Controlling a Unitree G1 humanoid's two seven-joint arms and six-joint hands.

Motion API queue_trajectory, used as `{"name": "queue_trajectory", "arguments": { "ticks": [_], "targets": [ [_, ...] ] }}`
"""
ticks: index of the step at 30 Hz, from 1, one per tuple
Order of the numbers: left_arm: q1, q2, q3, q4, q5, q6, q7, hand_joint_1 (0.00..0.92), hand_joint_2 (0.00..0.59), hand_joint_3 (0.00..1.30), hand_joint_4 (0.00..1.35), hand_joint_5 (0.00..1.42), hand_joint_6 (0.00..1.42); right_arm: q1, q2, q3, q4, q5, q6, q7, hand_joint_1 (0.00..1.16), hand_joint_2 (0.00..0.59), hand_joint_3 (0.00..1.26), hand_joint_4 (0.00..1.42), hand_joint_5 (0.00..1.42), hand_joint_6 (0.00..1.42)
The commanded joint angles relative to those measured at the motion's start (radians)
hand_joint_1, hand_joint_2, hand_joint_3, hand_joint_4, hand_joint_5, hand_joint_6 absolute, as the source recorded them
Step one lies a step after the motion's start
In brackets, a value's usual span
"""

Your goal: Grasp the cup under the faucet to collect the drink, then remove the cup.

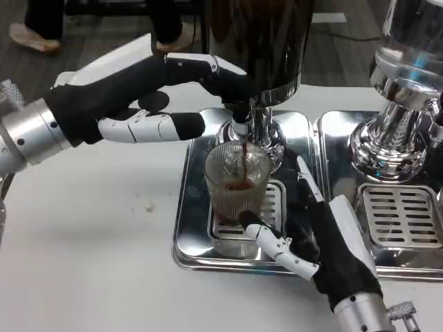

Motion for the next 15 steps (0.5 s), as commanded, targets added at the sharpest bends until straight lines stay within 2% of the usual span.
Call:
{"name": "queue_trajectory", "arguments": {
  "ticks": [1,15],
  "targets": [
    [0.023,0.005,-0.015,-0.021,0.003,0.002,-0.020,0.000,0.075,0.35,0.35,0.37,0.33,-0.031,0.015,0.000,0.034,0.009,0.005,0.001,0.49,0.195,0.00,0.00,0.01,0.22],
    [0.029,0.006,-0.012,-0.028,0.001,0.011,-0.019,0.000,0.101,0.37,0.36,0.38,0.33,-0.107,0.030,0.003,0.099,0.006,0.033,0.008,0.54,0.185,0.00,0.00,0.00,0.23]
  ]
}}
